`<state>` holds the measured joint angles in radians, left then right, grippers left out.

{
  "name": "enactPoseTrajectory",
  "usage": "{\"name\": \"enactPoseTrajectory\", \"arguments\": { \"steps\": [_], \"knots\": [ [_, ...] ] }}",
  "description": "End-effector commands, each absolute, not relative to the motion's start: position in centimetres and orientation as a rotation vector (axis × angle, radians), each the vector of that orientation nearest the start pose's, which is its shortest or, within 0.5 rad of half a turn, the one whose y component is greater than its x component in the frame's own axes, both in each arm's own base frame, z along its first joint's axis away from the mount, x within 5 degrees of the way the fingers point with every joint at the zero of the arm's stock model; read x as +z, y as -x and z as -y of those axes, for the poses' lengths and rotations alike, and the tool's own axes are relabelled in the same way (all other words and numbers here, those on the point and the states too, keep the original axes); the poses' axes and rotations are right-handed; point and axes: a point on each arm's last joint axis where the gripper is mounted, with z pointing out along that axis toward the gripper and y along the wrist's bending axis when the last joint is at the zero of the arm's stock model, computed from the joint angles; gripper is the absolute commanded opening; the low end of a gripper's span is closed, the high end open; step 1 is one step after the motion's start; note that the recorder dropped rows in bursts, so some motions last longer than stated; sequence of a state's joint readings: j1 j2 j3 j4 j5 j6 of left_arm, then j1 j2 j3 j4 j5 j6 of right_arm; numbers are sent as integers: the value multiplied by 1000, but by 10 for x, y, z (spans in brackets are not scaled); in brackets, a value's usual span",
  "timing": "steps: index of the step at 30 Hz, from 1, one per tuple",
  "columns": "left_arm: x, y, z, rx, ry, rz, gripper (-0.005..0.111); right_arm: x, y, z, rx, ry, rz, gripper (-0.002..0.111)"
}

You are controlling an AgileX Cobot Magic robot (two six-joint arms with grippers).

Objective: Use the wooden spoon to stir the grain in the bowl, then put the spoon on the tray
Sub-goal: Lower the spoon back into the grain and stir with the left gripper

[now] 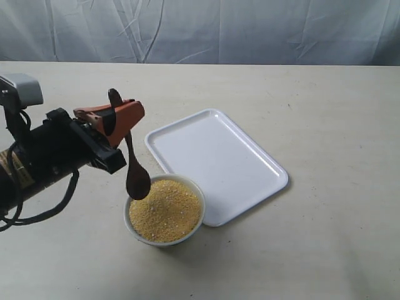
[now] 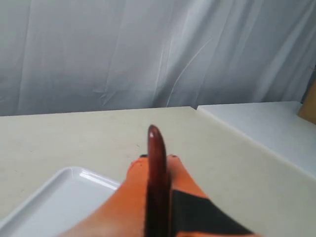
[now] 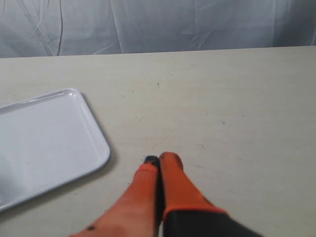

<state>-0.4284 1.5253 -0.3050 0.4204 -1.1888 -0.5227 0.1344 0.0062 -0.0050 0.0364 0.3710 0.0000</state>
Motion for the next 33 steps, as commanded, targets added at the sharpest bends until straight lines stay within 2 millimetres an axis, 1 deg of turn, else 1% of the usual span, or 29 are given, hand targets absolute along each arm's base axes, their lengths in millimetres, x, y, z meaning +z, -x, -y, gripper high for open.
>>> {"name": "enactPoseTrajectory", "arguments": {
  "steps": [1, 9, 15, 23, 31, 33],
  "knots": [
    [177, -205, 131, -907, -360, -1617, 0, 181, -53, -8, 128, 96, -1839, 0],
    [154, -218, 137, -896, -362, -1701, 0, 181, -53, -8, 128, 96, -1839, 0],
    [142, -217, 143, -936, -398, -1752, 0, 181, -53, -8, 128, 96, -1839, 0],
    [144, -215, 144, -1033, -322, -1783, 0, 181, -53, -8, 128, 96, -1839, 0],
    [171, -219, 137, -1005, -215, -1671, 0, 181, -53, -8, 128, 96, -1839, 0],
    [173, -220, 134, -990, -180, -1661, 0, 181, -53, -8, 128, 96, -1839, 0]
  ]
}}
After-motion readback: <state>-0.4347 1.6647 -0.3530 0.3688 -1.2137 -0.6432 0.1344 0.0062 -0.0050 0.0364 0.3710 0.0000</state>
